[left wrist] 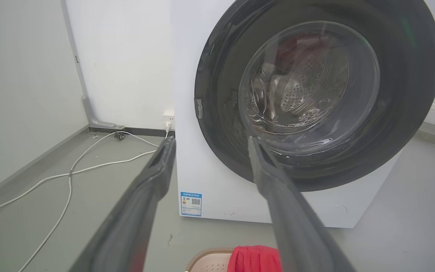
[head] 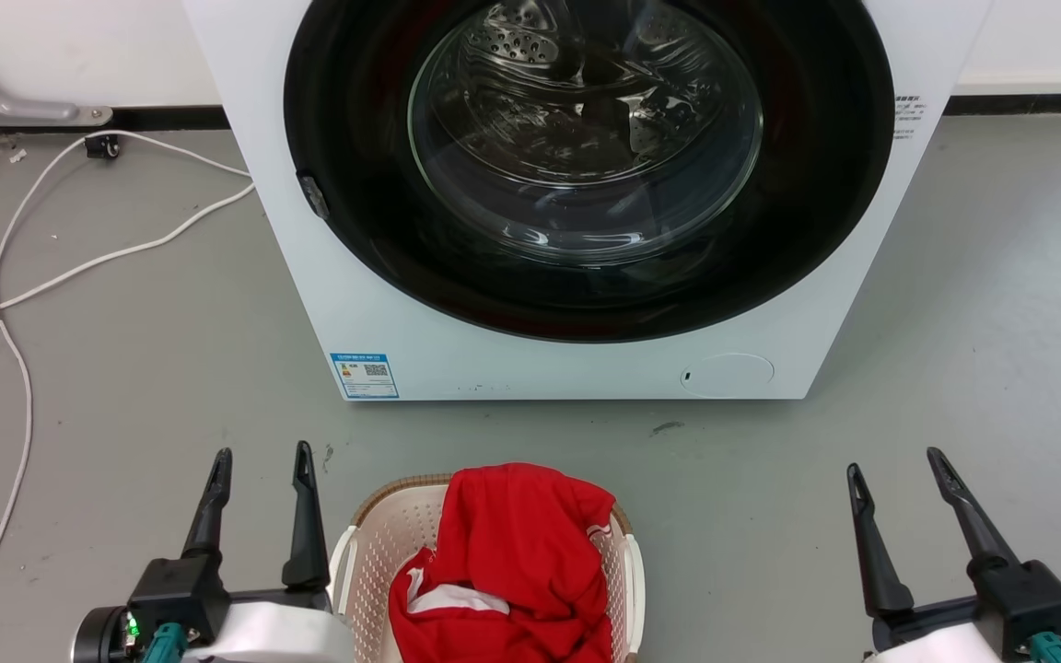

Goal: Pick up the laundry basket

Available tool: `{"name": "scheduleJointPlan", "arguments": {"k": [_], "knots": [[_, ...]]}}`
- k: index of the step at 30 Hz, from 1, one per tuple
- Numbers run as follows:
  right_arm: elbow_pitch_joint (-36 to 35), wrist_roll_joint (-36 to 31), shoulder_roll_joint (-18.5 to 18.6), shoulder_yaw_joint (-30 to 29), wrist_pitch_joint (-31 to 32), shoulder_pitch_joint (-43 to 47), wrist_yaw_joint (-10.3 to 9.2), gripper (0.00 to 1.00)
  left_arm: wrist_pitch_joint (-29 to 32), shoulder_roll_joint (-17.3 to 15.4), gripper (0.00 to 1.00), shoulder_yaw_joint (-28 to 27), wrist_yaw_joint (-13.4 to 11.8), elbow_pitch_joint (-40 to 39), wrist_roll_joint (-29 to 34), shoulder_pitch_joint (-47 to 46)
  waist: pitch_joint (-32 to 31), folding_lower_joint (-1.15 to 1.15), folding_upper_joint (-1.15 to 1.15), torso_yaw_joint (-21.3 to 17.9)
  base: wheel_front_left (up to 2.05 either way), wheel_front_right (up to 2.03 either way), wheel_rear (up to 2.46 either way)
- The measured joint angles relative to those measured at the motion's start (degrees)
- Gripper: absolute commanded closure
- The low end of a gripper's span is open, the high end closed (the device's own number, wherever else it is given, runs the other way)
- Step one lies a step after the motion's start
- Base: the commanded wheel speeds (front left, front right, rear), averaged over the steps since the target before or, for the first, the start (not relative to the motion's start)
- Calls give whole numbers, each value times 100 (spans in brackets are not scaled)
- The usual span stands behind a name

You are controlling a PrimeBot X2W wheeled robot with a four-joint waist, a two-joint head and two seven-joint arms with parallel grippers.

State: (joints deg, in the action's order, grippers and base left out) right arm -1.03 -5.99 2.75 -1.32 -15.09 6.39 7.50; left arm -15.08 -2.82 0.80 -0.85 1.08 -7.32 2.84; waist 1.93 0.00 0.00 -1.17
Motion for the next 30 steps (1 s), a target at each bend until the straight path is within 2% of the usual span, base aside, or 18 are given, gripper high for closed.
{"name": "scheduleJointPlan", "arguments": {"k": [6,10,13,18,30], "knots": [[188,-11,1,198,0,-159,1,0,0,-1,0,-215,59,227,-31,-159,137,0,0,-27,0,0,0],[525,14,4,345,0,-443,0,0,0,-1,0,-432,268,557,43,-424,311,0,0,-36,0,0,0],[920,19,5,475,-1,-708,0,0,0,-25,0,-586,446,903,152,-703,480,0,0,-31,0,0,0],[1635,-9,8,717,0,-1263,1,0,0,-182,0,-720,592,1633,277,-1208,822,0,0,-26,0,0,0],[3400,101,9,1390,-1,-2548,1,0,0,-474,0,-784,748,3331,323,-2312,1707,1,0,-90,0,0,0]]}}
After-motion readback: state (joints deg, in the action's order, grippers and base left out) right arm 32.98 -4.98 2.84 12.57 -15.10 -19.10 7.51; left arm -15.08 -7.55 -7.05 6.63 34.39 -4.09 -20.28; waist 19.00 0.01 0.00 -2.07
